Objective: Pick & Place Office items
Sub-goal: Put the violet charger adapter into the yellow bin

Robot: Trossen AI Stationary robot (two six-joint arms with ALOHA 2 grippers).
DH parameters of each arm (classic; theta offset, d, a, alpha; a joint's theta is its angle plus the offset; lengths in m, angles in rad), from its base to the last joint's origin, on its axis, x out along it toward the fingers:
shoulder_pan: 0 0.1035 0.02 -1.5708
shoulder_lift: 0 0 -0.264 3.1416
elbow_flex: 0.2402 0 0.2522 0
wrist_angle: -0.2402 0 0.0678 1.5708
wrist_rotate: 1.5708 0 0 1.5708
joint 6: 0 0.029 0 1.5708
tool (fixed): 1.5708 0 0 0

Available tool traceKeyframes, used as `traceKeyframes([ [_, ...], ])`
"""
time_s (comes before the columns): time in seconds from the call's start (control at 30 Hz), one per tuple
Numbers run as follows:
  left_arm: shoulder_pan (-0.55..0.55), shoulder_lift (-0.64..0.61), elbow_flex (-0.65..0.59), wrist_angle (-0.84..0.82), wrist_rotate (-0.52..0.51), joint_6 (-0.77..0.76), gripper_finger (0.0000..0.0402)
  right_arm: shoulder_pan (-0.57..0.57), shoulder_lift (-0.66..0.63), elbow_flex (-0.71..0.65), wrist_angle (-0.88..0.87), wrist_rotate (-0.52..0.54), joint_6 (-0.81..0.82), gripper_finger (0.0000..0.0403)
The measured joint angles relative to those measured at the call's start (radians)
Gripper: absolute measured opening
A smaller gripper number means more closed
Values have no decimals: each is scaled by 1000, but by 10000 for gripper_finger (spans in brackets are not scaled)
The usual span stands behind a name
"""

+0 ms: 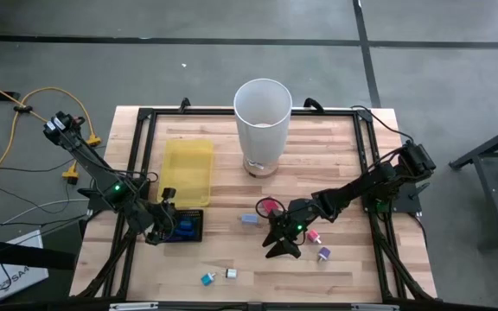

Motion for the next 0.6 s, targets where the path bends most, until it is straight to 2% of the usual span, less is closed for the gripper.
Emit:
traceKeyframes([
  [0.3, 3, 0, 0, 216, -41, 207, 133, 0, 0, 0, 0, 0, 0, 241],
  [0.6, 3, 0, 0, 402, -40, 270, 133, 0, 0, 0, 0, 0, 0, 240],
])
